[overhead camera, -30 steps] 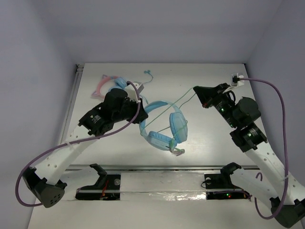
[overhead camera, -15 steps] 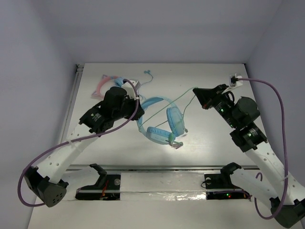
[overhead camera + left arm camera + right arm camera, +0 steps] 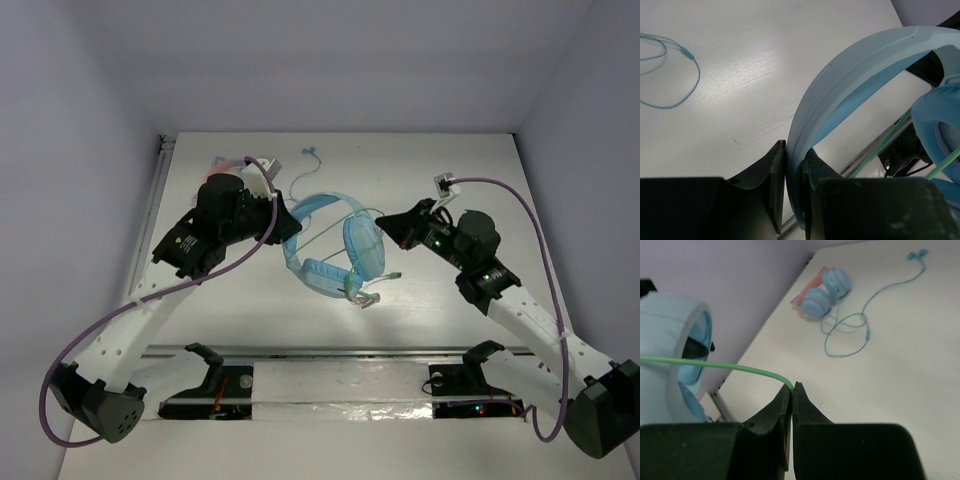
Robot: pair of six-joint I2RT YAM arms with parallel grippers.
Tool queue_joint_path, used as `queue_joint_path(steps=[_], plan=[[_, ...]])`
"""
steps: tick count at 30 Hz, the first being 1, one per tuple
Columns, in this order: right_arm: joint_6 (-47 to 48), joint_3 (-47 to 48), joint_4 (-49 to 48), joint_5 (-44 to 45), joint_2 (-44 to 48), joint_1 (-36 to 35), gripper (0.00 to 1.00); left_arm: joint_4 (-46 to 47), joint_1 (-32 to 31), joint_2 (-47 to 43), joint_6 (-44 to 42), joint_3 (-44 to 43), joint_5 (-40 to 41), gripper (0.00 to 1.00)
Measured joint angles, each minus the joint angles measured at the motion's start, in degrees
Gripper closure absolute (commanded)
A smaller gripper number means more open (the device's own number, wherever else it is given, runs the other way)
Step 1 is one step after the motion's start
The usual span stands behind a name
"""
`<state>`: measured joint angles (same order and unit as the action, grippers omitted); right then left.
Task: Wrap the headphones
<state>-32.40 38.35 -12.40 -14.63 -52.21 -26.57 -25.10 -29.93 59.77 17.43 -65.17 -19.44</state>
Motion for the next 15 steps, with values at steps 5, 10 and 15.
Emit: queue_joint_path(steps=[5,10,15], plan=[[-2.54,-4.15,-10.45,-7.65,-5.01,0.07,0.79,0.79,0.04,0.2,0.94,-1.16,1.03,1.0],[-4.98,-5.2,-19.8,-11.39,-14.34,0.26,0.55,2.4,0.04,1.51,1.92,-3.63,1.53,1.0],[-6.91,-5.42,-28.37,-14.1,-24.28,0.33,0.48,4.26,0.04,1.62,2.91,-5.97,1.44,1.0]])
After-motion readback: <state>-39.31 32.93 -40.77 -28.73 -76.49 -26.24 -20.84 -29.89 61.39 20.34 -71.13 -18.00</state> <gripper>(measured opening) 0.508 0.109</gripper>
